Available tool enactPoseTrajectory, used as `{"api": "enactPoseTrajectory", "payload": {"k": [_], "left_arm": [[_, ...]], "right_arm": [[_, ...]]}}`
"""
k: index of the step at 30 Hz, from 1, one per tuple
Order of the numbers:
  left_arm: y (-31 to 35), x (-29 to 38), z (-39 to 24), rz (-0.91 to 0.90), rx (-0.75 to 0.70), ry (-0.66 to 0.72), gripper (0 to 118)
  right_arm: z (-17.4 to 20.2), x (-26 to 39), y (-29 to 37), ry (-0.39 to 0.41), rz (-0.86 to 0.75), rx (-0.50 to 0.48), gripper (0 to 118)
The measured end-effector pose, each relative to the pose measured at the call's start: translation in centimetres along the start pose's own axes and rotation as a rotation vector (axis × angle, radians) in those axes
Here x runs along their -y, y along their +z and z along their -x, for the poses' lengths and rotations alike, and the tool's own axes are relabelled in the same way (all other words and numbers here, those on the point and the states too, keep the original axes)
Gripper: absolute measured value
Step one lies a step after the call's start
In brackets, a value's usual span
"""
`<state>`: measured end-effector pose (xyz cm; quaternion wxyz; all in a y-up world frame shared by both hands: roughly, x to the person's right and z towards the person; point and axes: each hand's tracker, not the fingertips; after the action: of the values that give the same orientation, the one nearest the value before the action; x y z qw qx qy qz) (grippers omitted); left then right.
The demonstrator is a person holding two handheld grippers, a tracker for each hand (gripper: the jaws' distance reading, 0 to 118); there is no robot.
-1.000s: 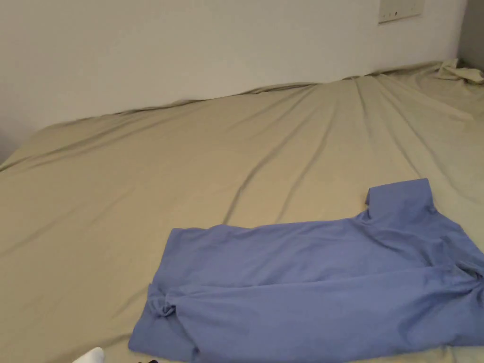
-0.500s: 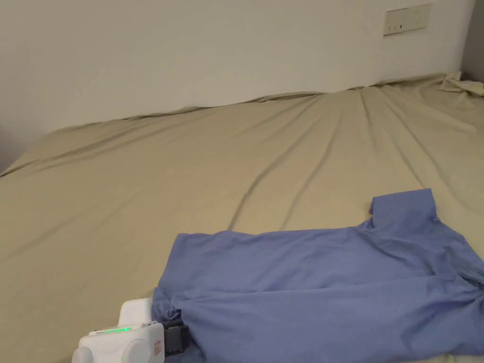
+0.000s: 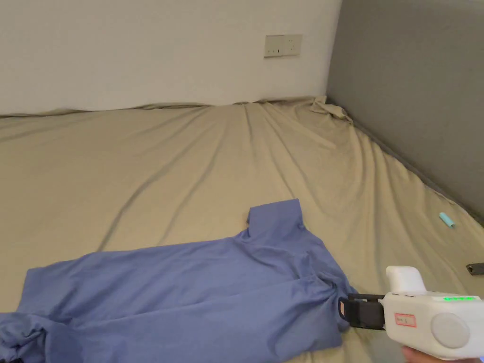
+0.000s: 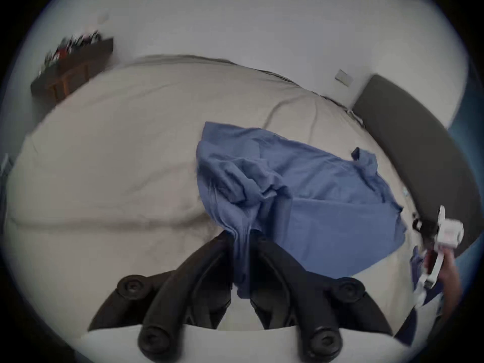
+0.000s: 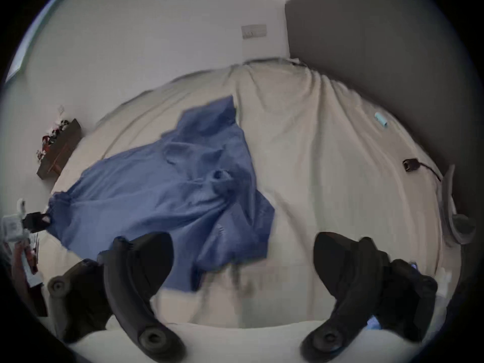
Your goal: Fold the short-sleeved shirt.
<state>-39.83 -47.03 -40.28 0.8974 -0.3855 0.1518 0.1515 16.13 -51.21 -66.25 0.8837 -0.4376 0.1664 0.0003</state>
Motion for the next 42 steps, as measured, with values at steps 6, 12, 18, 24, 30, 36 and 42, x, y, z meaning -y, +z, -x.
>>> {"api": "enactPoseTrajectory", "payload": {"k": [6,12,18,24,30,36,42], "left_arm": [[-0.4,0.2,1.6,0.035,0.073,0.16,10],[-0.1,0.5,3.8,0.047,0.05,0.17,10],[1.9,0.8,5.8,0.068,0.153,0.24,10],[5.5,2.3,7.2,0.163,0.139,0.184,10],[7.6,7.1,9.3,0.272,0.132,0.28,10],[4.0,12.3,9.1,0.385,0.037,0.218,9],[4.9,10.4,8.2,0.356,-0.014,0.138,23]], "right_arm": [[2.4,0.0,-5.6,0.024,0.151,0.056,110],[6.3,-0.3,-2.5,0.249,0.073,0.029,15],[3.4,-0.7,3.7,0.088,0.031,-0.078,12],[-0.5,1.7,9.3,-0.093,0.102,-0.159,12],[-0.9,7.8,10.7,-0.126,0.265,-0.126,12],[0.2,11.0,7.0,-0.086,0.331,-0.054,12],[0.1,9.9,7.1,0.098,0.308,-0.003,27]]}}
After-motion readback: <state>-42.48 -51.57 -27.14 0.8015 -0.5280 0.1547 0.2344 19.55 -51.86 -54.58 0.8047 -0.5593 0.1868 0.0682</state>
